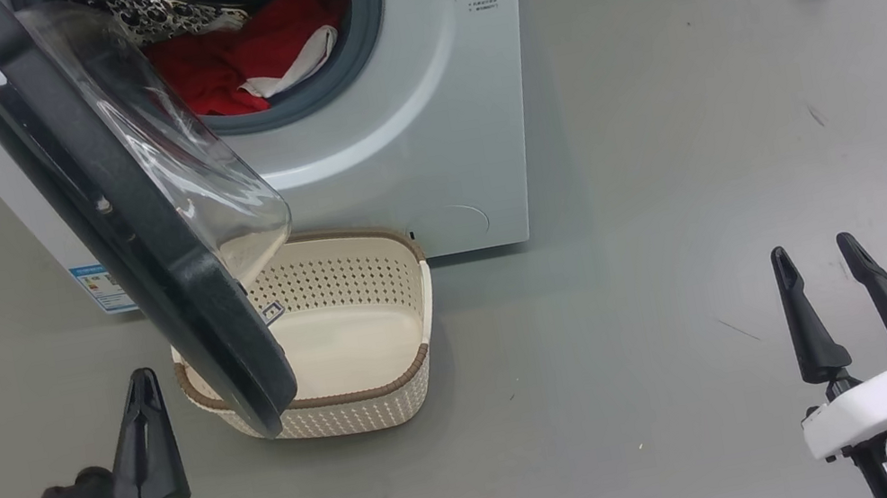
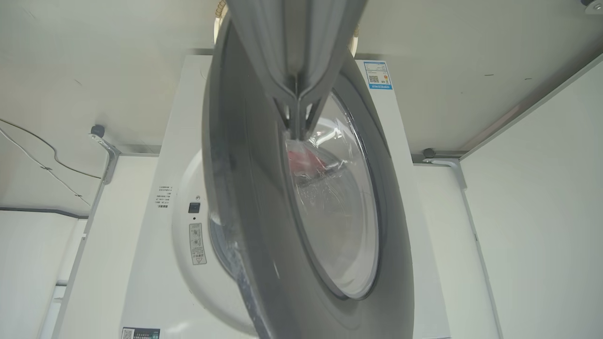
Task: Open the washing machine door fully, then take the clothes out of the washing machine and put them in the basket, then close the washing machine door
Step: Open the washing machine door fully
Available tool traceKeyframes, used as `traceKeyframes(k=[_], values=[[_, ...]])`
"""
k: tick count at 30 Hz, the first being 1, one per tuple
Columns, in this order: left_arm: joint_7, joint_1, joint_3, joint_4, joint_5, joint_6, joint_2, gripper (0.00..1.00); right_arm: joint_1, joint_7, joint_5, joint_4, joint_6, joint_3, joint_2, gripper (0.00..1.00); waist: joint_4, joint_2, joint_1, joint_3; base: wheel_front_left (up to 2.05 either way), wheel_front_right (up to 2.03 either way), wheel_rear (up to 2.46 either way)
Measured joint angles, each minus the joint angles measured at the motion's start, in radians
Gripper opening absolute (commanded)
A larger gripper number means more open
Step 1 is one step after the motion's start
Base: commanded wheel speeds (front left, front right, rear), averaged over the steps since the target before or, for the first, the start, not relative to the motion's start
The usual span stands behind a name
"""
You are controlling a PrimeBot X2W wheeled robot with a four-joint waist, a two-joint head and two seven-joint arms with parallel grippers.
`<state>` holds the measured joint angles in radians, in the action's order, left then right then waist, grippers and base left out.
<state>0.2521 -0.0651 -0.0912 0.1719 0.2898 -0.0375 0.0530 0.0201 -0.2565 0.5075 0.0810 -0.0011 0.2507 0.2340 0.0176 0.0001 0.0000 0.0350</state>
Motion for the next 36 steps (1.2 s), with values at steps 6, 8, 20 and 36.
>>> traceKeyframes(k=[6,8,20,36], values=[[0.0,-0.072,0.025,-0.06,0.0,0.008,-0.001,0.0,0.002,0.0,-0.001,0.003,0.009,-0.007,-0.011,1.0,-0.001,0.0,0.0,-0.002,0.0,0.0,0.0],[0.0,-0.112,0.029,-0.092,0.0,0.008,-0.002,0.0,0.003,0.0,-0.007,0.005,0.01,-0.008,-0.013,1.0,-0.001,0.0,0.0,-0.003,0.0,0.0,0.0],[0.006,-0.274,0.019,-0.231,-0.022,0.017,0.001,0.0,0.004,0.0,-0.02,0.013,0.027,-0.011,-0.03,1.0,-0.006,0.0,0.0,-0.01,0.0,0.0,0.0],[-0.077,-0.283,-0.142,-0.16,-0.064,0.069,-0.002,0.0,0.005,0.0,-0.034,0.023,0.043,-0.023,-0.047,1.0,-0.026,0.0,0.0,-0.009,0.0,0.0,0.0]])
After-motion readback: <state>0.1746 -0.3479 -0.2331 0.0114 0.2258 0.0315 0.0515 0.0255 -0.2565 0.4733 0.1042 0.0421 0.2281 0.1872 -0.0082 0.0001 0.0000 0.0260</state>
